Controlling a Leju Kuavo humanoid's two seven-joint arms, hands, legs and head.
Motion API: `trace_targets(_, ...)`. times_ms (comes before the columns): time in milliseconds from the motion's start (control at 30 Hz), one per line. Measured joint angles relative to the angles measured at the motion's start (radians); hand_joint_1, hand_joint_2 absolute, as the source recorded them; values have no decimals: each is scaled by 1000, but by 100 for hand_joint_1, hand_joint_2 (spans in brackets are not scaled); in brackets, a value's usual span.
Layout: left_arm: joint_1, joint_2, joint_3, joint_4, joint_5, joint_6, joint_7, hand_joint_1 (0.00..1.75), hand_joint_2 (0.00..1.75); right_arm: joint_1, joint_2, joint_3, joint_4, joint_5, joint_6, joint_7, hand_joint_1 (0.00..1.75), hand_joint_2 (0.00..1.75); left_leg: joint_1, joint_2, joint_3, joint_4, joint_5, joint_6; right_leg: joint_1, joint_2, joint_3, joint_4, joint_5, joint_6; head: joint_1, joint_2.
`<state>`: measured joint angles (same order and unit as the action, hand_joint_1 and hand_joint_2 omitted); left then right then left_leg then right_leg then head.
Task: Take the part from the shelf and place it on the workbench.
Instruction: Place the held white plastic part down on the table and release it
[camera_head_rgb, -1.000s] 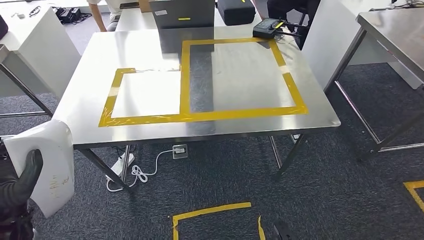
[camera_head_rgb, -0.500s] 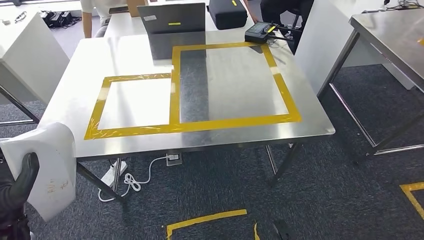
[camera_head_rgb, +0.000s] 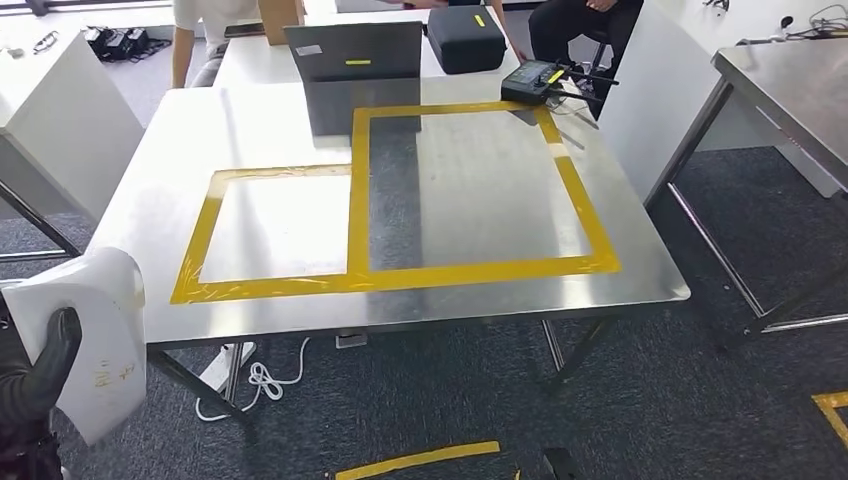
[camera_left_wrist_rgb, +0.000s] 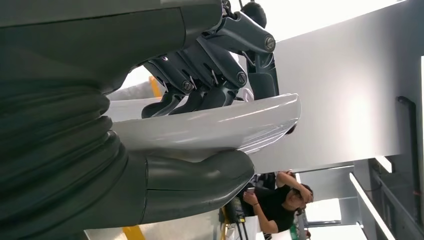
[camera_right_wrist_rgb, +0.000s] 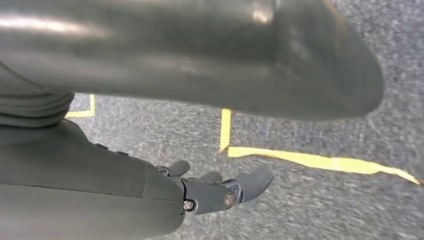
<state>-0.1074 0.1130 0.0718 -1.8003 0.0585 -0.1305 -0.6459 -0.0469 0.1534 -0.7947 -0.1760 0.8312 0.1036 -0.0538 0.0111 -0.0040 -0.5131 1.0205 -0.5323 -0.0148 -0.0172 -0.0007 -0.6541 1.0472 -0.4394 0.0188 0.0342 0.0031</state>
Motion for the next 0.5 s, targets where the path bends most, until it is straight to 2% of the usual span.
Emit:
trace_targets(33,0,0,0,1,0,0,0,175,175,0,0,0,1,0,0,0,0,0,-2,0,5,2,-3,-6,2,-1,2,-1,-9,-11,1,0)
trace_targets(100,1,-1,0,1,-1,-2,0,175,175,2,0,0,1,0,0,1,0,0,-2,-1,12,10,-5,-17,1,0,17,-5,-8,-30,2,0)
trace_targets(167,0,-1,0,0,-3,-3,-2,175,175,1,0,-1,1,0,0,0,0,0,0,0,-11,67,-12,-25,-1,2,40,-12,-17,-43,-1,0)
trace_targets(200,0,-1,0,0,-3,-3,-2,175,175,-1,0,-1,1,0,0,0,0,0,0,1,-43,122,-26,-28,-2,3,49,-15,-23,-48,-4,0)
trace_targets(267,3,-1,0,0,-4,-3,-2,175,175,-3,0,-1,1,0,0,1,0,0,0,1,-126,240,-71,-30,1,5,62,-16,-35,-53,-7,0)
trace_targets(300,6,-1,0,1,-4,-3,-2,175,175,-2,0,-1,1,0,0,2,0,0,0,1,-161,276,-84,-30,3,5,69,-16,-41,-54,-8,0)
trace_targets(333,8,-1,0,1,-5,-3,-2,175,175,-1,0,-2,1,0,0,4,0,0,-1,1,-180,281,-77,-27,5,5,78,-16,-49,-55,-8,0)
trace_targets(367,9,-2,0,1,-5,-3,-2,175,175,0,0,-2,1,0,0,6,0,0,-2,1,-184,255,-48,-24,6,6,89,-16,-57,-56,-8,0)
trace_targets(433,9,-1,0,0,-5,-3,-2,175,175,1,0,-3,1,-1,0,8,0,0,-6,1,-156,136,50,-12,8,6,111,-16,-73,-54,-8,0)
trace_targets(500,10,-1,0,1,-5,-3,-2,175,175,0,1,-6,1,-1,0,11,0,0,-13,3,-130,43,91,-1,11,8,122,-14,-87,-46,-12,0)
